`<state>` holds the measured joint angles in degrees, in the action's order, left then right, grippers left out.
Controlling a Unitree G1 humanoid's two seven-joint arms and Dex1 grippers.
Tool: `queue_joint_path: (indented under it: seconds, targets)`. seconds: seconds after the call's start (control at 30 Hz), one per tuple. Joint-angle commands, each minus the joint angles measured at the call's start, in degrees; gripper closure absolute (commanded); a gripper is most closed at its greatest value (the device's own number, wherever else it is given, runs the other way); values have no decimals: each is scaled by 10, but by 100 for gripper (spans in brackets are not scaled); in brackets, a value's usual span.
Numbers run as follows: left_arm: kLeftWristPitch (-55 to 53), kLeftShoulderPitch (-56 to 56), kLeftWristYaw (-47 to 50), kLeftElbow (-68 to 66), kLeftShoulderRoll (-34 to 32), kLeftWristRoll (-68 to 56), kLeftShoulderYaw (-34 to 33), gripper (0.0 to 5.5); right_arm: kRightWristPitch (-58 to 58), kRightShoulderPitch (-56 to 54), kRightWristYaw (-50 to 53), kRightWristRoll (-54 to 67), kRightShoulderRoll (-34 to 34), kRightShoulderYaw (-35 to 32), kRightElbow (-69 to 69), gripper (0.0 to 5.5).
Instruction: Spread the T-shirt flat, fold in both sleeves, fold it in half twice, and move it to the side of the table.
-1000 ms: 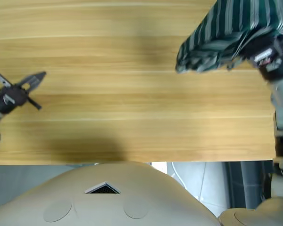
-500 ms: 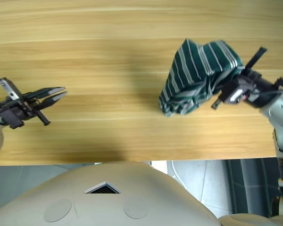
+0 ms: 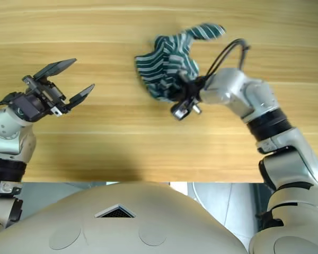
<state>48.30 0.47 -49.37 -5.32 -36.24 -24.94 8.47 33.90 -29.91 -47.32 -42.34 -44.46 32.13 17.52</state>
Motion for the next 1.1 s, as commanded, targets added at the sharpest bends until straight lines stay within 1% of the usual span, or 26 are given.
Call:
queue_joint_path:
  seconds: [0.03, 0.07, 0.13, 0.23, 0.3, 0.4, 0.5, 0.6, 0.7, 0.93, 1.1]
  targets:
    - [-10, -41, -16, -25, 26, 18, 5, 214, 6, -3, -34, 106, -14, -39, -66, 550]
    - [-8, -43, -19, -29, 31, 22, 5, 198, 7, 15, -56, 143, -27, -43, -108, 550]
    - [-5, -41, -25, -34, 37, 27, 2, 171, 8, 38, -73, 173, -53, -54, -145, 550]
    - [-3, -39, -27, -45, 45, 44, 1, 128, 2, 64, -74, 212, -82, -89, -161, 550]
    - [-2, -42, -26, -52, 51, 56, 1, 104, -1, 76, -71, 238, -89, -108, -172, 550]
    - [1, -51, -22, -68, 64, 77, 3, 55, -16, 73, -37, 293, -72, -160, -212, 550]
    - [5, -53, -23, -75, 70, 85, 3, 16, -53, 14, 43, 311, -28, -230, -219, 550]
    - [7, -55, -23, -80, 75, 89, 1, 11, -93, -53, 103, 319, 12, -272, -199, 550]
    - [9, -59, -22, -87, 84, 99, 7, 11, -110, -86, 132, 309, 27, -285, -188, 550]
    - [11, -69, -10, -100, 117, 133, 26, 11, -101, -81, 141, 270, 23, -272, -164, 550]
    - [3, -82, 23, -123, 135, 164, 19, 11, -99, -75, 137, 267, 25, -270, -168, 550]
